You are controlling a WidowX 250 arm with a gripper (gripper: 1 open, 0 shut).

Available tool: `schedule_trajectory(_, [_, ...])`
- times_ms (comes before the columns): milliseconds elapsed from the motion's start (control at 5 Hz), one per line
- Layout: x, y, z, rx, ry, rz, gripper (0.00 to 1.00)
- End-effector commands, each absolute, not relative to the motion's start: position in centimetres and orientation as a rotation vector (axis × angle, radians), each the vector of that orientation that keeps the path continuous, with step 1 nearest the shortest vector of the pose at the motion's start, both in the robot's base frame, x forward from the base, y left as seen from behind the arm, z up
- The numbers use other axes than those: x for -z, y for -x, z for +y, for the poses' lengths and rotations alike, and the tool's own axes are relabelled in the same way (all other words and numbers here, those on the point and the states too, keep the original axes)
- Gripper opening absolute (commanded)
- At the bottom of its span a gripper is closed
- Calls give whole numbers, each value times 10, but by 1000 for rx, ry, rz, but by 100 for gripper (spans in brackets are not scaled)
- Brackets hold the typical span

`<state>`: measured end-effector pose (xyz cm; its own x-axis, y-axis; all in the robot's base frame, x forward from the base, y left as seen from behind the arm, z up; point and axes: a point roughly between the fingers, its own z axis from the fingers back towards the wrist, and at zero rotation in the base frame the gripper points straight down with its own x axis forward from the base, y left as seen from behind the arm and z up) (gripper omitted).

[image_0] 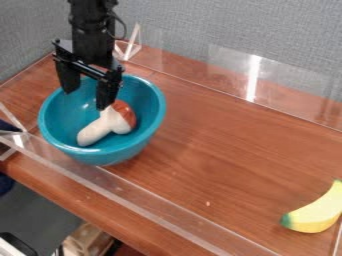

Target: Remove the mushroom from inside the blue bowl and put it on the table

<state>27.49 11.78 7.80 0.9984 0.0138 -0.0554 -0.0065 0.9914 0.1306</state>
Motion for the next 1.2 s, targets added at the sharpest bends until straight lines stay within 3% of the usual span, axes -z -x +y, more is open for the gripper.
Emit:
schedule_trajectory(0, [-80, -278, 121, -23, -140, 35, 100])
schedule_trajectory(800, [-61, -284, 108, -15, -98, 34, 100])
schedule_trajectory(1000, [-55, -285, 106, -14, -93, 36, 0])
